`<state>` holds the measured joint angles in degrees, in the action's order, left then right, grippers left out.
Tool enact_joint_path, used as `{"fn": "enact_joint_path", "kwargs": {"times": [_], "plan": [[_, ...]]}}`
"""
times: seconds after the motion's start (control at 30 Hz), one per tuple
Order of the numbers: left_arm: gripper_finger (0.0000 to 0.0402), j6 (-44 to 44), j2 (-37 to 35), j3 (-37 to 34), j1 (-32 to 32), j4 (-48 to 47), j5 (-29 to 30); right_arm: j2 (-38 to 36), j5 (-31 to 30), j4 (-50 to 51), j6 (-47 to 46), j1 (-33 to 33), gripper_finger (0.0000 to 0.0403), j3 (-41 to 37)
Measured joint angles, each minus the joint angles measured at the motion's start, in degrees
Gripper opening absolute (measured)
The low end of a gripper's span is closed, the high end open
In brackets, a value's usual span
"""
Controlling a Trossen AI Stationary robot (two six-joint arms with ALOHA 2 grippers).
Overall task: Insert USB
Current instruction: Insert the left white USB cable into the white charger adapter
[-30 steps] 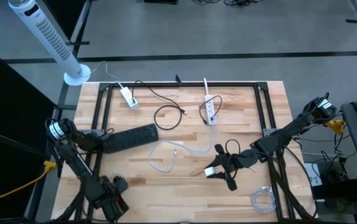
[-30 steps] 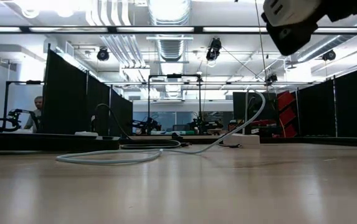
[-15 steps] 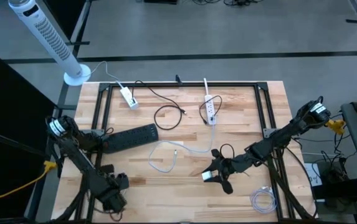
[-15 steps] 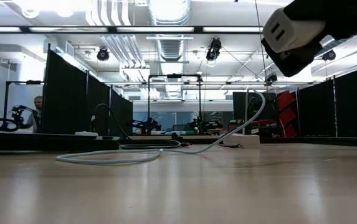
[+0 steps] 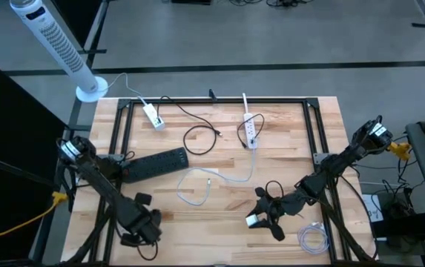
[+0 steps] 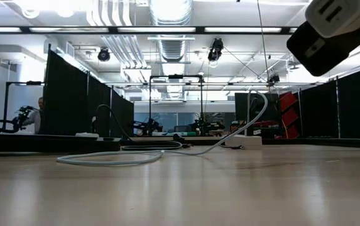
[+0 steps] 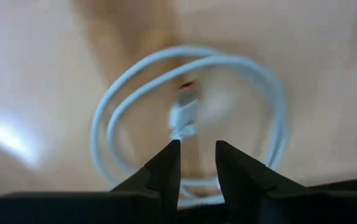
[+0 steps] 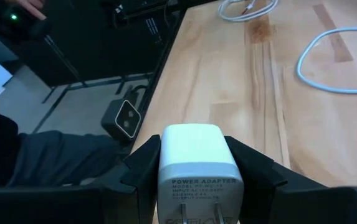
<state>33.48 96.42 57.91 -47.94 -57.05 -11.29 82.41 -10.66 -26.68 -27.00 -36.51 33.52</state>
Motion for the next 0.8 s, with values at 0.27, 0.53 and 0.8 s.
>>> {"fn": "enact_joint_path", "kwargs": {"times": [0.27,0.53,0.8], "plan": [[0.0103,2.4,0.3,-0.4,0.2,-0.5,1.9,0.0,0.0,0.0,1.0,0.0,0.0141,0.0],[0.0157,1.6,2.2,-0.8,0.2,1.3,4.7,0.0,0.0,0.1,1.0,-0.6,0.0141,0.0],[0.0144,1.4,5.2,-1.9,0.2,3.8,1.6,0.0,-1.4,0.2,0.6,-2.7,0.0141,0.0]]}}
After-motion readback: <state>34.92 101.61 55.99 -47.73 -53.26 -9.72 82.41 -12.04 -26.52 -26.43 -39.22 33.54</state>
